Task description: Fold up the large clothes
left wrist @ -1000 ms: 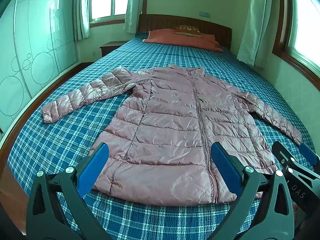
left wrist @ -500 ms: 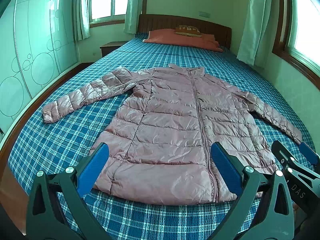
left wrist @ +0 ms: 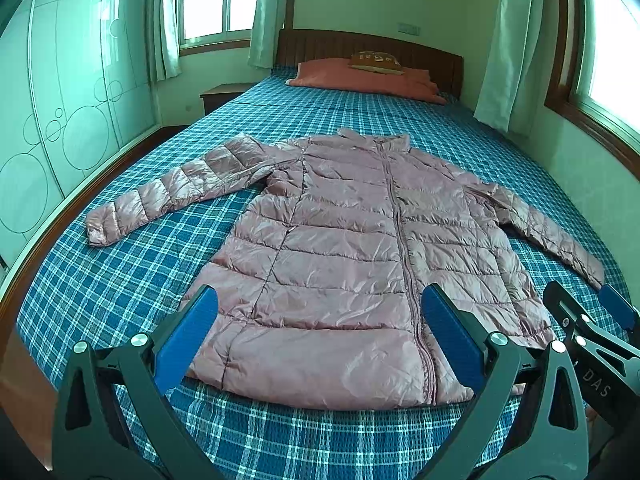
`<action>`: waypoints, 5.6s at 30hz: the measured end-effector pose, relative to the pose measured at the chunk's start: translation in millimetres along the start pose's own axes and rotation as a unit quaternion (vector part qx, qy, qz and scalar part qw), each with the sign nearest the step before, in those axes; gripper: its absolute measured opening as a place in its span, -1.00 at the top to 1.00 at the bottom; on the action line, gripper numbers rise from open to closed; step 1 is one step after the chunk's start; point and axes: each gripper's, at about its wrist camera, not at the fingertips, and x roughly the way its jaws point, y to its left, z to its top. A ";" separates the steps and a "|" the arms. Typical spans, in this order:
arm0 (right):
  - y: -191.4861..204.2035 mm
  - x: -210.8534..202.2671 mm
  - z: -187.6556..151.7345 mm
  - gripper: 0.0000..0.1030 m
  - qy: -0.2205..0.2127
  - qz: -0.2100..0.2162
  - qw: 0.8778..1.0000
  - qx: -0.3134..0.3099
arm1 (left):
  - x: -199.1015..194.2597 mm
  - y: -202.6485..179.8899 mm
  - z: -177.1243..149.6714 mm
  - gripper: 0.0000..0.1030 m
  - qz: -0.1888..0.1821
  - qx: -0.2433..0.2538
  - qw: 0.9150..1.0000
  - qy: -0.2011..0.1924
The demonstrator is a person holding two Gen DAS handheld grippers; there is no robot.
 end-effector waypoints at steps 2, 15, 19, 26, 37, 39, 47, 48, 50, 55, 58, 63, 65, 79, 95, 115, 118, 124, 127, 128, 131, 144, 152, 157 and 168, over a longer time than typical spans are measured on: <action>-0.4 0.6 0.0 -0.90 0.000 0.000 1.000 -0.001 | 0.0 0.3 -0.2 -0.96 0.000 0.000 1.000 0.000; 0.9 -0.1 0.1 -0.90 0.001 0.001 1.000 0.000 | 0.9 1.9 -1.5 -0.96 0.001 0.000 1.000 0.002; 2.8 -0.1 -0.3 -0.90 0.002 0.002 1.000 -0.001 | 0.9 2.4 -1.8 -0.96 0.001 0.000 1.000 0.002; -5.3 17.7 -3.1 -0.90 0.009 0.012 1.000 0.018 | 16.8 9.3 1.8 -0.96 0.000 -0.015 1.000 0.006; -95.6 110.6 -2.9 -0.90 0.064 -0.009 0.989 0.133 | 117.2 87.9 10.8 -0.96 0.021 -0.169 0.981 0.090; -118.9 127.7 -2.2 -0.80 0.068 -0.019 0.984 0.161 | 137.3 109.8 10.4 -0.66 0.045 -0.201 0.974 0.097; -236.0 179.6 -0.8 -0.16 0.056 0.010 0.946 0.318 | 194.9 171.9 10.2 -0.36 0.109 -0.290 0.943 0.119; -250.0 180.6 -2.4 -0.32 0.043 0.017 0.939 0.340 | 200.0 179.8 10.0 -0.37 0.118 -0.303 0.938 0.117; -285.2 185.8 -6.4 -0.35 0.013 0.023 0.918 0.395 | 206.1 191.4 7.5 -0.41 0.129 -0.329 0.929 0.114; -343.1 204.1 -16.3 -0.35 -0.027 0.022 0.880 0.475 | 210.0 195.3 10.7 -0.58 0.147 -0.339 0.925 0.089; -362.5 210.0 -21.8 -0.35 -0.051 0.010 0.862 0.504 | 214.7 191.5 13.2 -0.59 0.158 -0.332 0.926 0.087; -380.3 212.8 -21.9 -0.35 -0.097 0.010 0.846 0.525 | 209.1 198.8 7.8 -0.59 0.201 -0.345 0.915 0.066; -388.5 214.2 -20.5 -0.35 -0.112 0.006 0.838 0.534 | 210.4 205.8 6.2 -0.60 0.207 -0.351 0.910 0.070; -409.0 213.6 -18.7 -0.35 -0.139 -0.049 0.822 0.550 | 224.4 202.1 8.7 -0.72 0.223 -0.321 0.917 0.076; -229.9 227.4 100.0 0.76 -0.109 0.019 0.955 0.275 | 235.0 206.0 11.0 -0.82 0.229 -0.289 0.925 0.088; 123.0 329.8 114.2 0.76 0.038 0.207 0.978 0.006 | 246.6 203.1 8.7 -0.96 0.234 -0.272 0.929 0.096; 140.4 344.9 103.4 0.76 0.080 0.221 0.972 -0.010 | 247.7 201.5 8.4 -0.96 0.236 -0.269 0.929 0.096; 150.4 351.7 97.0 0.20 0.133 0.255 0.957 -0.031 | 251.3 197.3 8.8 -0.96 0.239 -0.266 0.929 0.096; 131.4 323.8 101.3 -0.39 0.107 0.277 0.955 -0.022 | 251.8 197.1 8.8 -0.96 0.239 -0.266 0.929 0.096; 127.7 316.5 102.1 -0.39 0.099 0.282 0.954 -0.021 | 251.6 197.1 9.0 -0.96 0.239 -0.266 0.929 0.097; 83.2 293.4 113.8 -0.39 0.062 0.254 0.965 -0.016 | 251.3 196.9 8.9 -0.96 0.240 -0.266 0.929 0.096; -92.9 354.7 99.7 -0.05 0.115 0.019 0.993 0.027 | 252.4 196.9 8.9 -0.96 0.240 -0.266 0.929 0.097; -103.1 381.2 151.3 -0.06 0.086 0.010 0.994 0.061 | 252.4 195.9 8.4 -0.96 0.241 -0.264 0.929 0.097; -98.1 416.1 149.7 -0.20 0.123 -0.001 0.991 0.056 | 252.4 195.7 8.6 -0.96 0.241 -0.264 0.929 0.098; -60.7 372.7 105.2 -0.40 0.103 0.018 0.994 0.025 | 251.9 194.5 8.4 -0.96 0.240 -0.265 0.929 0.097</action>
